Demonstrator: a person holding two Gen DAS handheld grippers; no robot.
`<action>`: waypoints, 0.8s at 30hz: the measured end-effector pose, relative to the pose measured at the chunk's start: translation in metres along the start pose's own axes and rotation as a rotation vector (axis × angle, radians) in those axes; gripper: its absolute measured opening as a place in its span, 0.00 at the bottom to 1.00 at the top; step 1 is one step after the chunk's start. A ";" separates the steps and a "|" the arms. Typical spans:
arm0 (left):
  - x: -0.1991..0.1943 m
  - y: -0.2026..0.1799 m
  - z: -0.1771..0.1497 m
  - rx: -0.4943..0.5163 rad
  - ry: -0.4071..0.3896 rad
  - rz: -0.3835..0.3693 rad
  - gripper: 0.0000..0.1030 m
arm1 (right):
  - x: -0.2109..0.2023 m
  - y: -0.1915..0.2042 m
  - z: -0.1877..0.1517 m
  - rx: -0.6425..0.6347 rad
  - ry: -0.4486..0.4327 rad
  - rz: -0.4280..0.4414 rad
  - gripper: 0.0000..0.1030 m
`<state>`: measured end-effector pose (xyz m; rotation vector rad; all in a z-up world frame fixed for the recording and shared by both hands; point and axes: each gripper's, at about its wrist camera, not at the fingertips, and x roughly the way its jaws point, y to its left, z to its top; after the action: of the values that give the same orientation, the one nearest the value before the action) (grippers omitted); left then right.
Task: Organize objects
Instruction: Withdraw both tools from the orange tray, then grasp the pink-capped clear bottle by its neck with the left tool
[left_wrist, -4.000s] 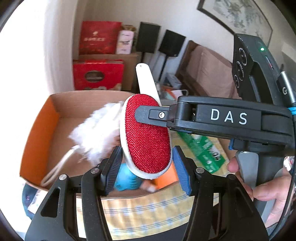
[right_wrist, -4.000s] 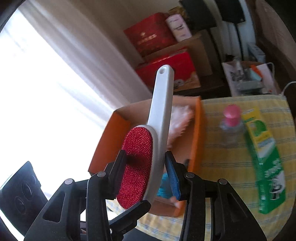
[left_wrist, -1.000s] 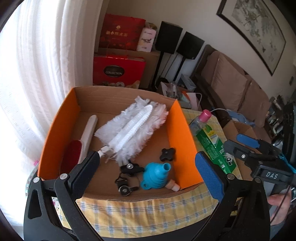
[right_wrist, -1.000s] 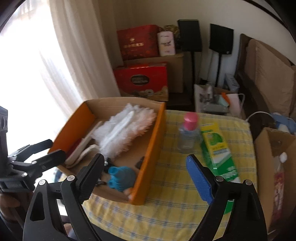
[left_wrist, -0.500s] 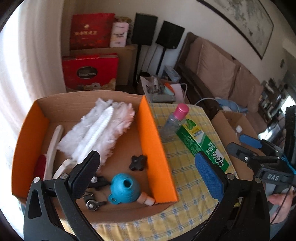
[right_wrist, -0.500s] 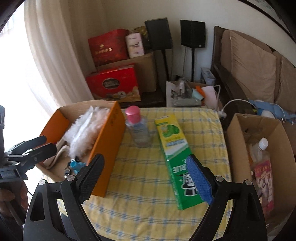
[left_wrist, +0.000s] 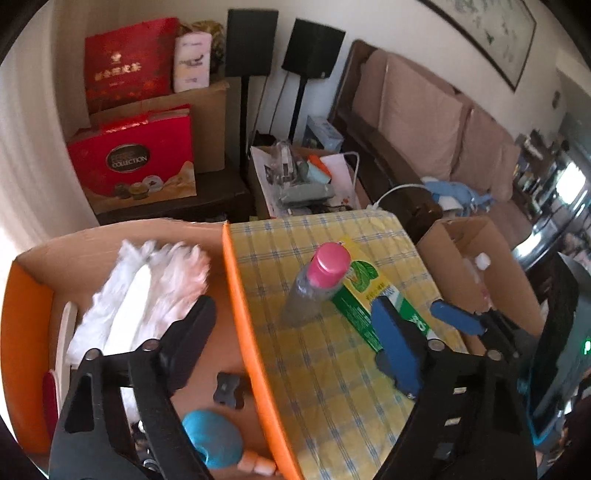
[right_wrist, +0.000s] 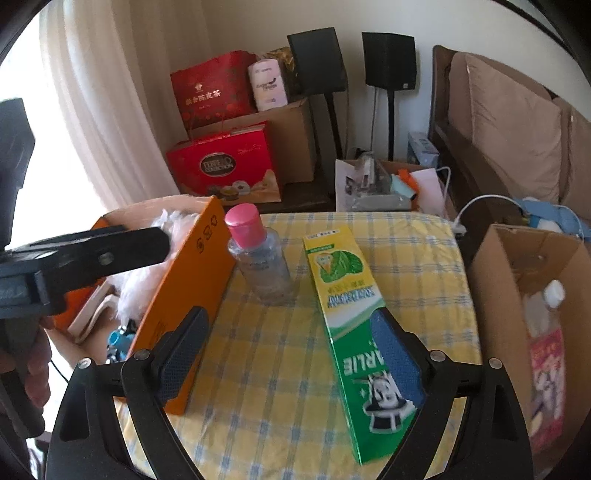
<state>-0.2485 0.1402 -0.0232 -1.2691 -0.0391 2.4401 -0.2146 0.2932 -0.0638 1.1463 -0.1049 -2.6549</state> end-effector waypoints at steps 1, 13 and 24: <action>0.006 0.000 0.003 0.001 0.007 0.005 0.75 | 0.006 0.000 0.000 0.005 -0.005 0.000 0.86; 0.040 -0.003 0.016 0.019 0.015 -0.022 0.55 | 0.044 0.001 0.014 0.059 -0.079 0.084 0.82; 0.053 -0.012 0.026 0.048 0.034 -0.067 0.26 | 0.071 0.004 0.023 0.090 -0.106 0.128 0.78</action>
<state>-0.2924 0.1741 -0.0470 -1.2677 -0.0134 2.3478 -0.2776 0.2710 -0.0974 0.9891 -0.3098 -2.6191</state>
